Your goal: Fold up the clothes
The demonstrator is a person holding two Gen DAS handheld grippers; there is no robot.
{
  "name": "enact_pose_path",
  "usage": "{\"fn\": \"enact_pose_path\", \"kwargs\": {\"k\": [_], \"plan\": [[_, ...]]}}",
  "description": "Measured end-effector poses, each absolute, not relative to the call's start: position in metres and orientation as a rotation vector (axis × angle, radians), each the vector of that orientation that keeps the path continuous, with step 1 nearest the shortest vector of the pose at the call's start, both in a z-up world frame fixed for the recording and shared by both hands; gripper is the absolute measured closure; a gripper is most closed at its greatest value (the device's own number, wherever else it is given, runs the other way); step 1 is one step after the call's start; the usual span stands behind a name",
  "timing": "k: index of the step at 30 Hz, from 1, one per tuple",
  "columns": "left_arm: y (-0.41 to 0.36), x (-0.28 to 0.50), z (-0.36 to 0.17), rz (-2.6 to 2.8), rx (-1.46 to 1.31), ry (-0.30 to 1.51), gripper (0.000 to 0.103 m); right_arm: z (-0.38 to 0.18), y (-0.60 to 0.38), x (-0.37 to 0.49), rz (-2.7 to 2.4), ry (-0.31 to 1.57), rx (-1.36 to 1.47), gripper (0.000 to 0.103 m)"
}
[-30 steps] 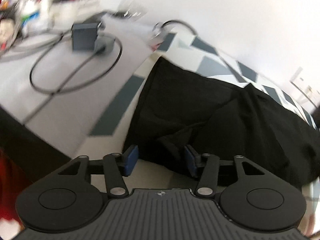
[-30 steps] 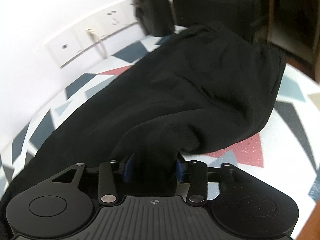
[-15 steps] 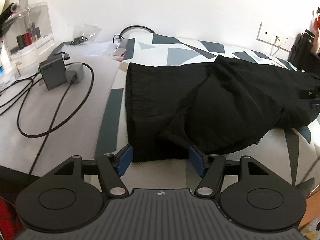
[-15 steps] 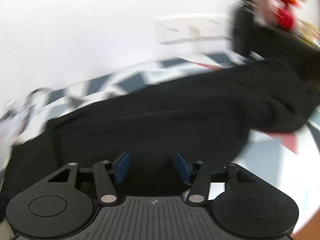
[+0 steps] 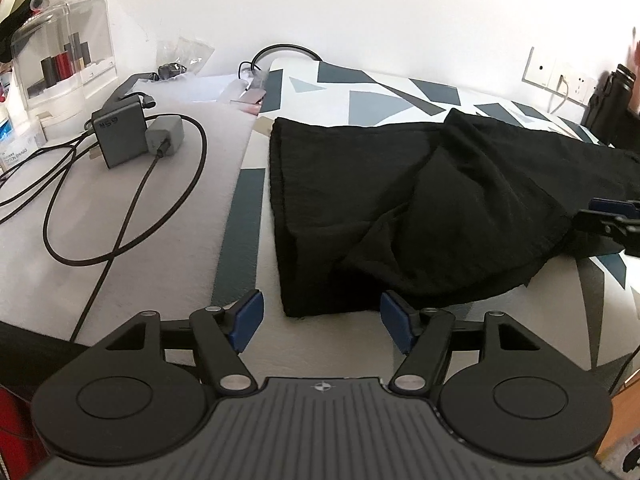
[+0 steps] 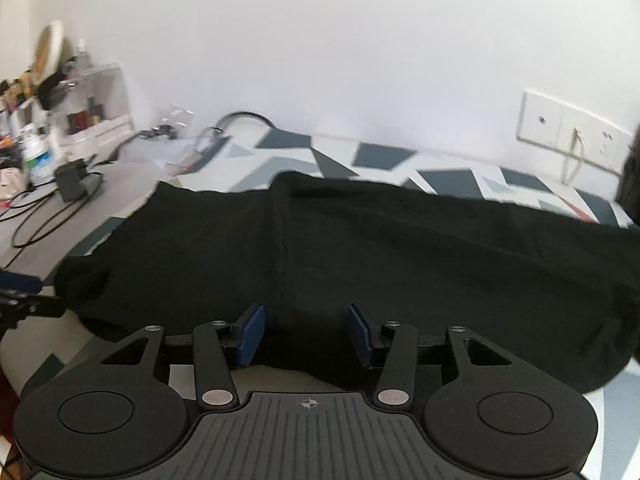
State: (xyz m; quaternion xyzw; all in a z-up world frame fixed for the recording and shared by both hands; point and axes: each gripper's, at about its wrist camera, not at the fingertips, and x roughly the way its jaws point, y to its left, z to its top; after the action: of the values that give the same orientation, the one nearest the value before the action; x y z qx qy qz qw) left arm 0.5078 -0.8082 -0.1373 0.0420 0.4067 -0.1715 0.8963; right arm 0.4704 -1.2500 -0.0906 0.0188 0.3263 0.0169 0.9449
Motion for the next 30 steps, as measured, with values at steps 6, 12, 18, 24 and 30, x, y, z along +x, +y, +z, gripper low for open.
{"fn": "enact_pose_path", "kwargs": {"k": [6, 12, 18, 24, 30], "plan": [[-0.809, 0.512, -0.138, -0.348, 0.080, 0.848, 0.036, -0.106, -1.251, 0.467, 0.038, 0.698, 0.001, 0.060], [-0.818, 0.510, -0.137, -0.368, 0.125, 0.826, 0.032, -0.104, -1.258, 0.490, 0.020, 0.645, 0.126, 0.081], [-0.836, 0.513, -0.136, -0.413, 0.248, 0.765, 0.032, -0.105, -1.267, 0.520, 0.031, 0.672, 0.266, 0.095], [-0.861, 0.514, -0.137, -0.465, 0.376, 0.679, 0.032, -0.086, -1.284, 0.531, 0.057, 0.605, 0.396, 0.096], [-0.891, 0.511, -0.147, -0.580, 0.502, 0.646, 0.098, -0.077, -1.293, 0.537, 0.061, 0.600, 0.413, 0.097]]}}
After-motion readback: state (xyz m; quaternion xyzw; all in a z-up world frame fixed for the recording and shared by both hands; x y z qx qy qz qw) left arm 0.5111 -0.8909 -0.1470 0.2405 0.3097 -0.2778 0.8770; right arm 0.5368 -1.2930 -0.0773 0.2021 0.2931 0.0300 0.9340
